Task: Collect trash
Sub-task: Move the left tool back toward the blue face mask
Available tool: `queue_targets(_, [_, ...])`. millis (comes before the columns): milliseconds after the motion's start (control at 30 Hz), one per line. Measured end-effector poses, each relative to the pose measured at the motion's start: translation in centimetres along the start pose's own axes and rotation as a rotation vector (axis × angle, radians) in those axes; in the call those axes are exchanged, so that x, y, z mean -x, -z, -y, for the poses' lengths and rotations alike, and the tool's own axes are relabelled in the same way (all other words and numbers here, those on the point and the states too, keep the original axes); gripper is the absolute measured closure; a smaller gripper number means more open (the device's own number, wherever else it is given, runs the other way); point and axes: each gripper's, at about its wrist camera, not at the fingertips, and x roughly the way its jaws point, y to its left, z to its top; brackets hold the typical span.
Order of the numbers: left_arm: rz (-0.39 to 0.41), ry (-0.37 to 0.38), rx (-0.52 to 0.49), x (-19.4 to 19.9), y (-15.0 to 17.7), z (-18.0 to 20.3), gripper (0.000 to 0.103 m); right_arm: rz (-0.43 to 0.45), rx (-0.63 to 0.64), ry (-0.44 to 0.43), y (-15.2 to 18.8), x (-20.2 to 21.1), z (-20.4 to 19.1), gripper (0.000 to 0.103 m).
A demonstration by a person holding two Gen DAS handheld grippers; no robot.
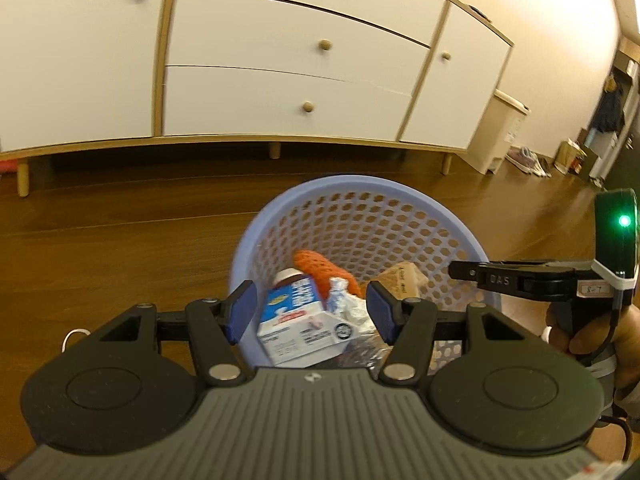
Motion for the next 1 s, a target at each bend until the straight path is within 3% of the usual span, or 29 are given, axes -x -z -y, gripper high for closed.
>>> queue_targets(567, [0.017, -0.26, 0.216, 5.4, 5.1, -7.6, 0.048, -0.002, 0.003, 0.009, 0.0, 0.0, -0.1, 0.093])
queue_targets(767, [-0.03, -0.383, 0.253, 5.8, 7.7, -9.7, 0.048, -0.002, 0.001, 0.01, 0.0, -0.1, -0.1, 0.093])
queue_targets(900, [-0.117, -0.425, 0.262, 5.3, 9.4, -11.1, 0.047, -0.001, 0.003, 0.012, 0.0, -0.1, -0.2, 0.093])
queue_targets(1000, [-0.17, -0.474, 0.262, 4.8, 10.5, -11.9, 0.033, -0.002, 0.004, 0.012, 0.0, -0.1, -0.2, 0.093])
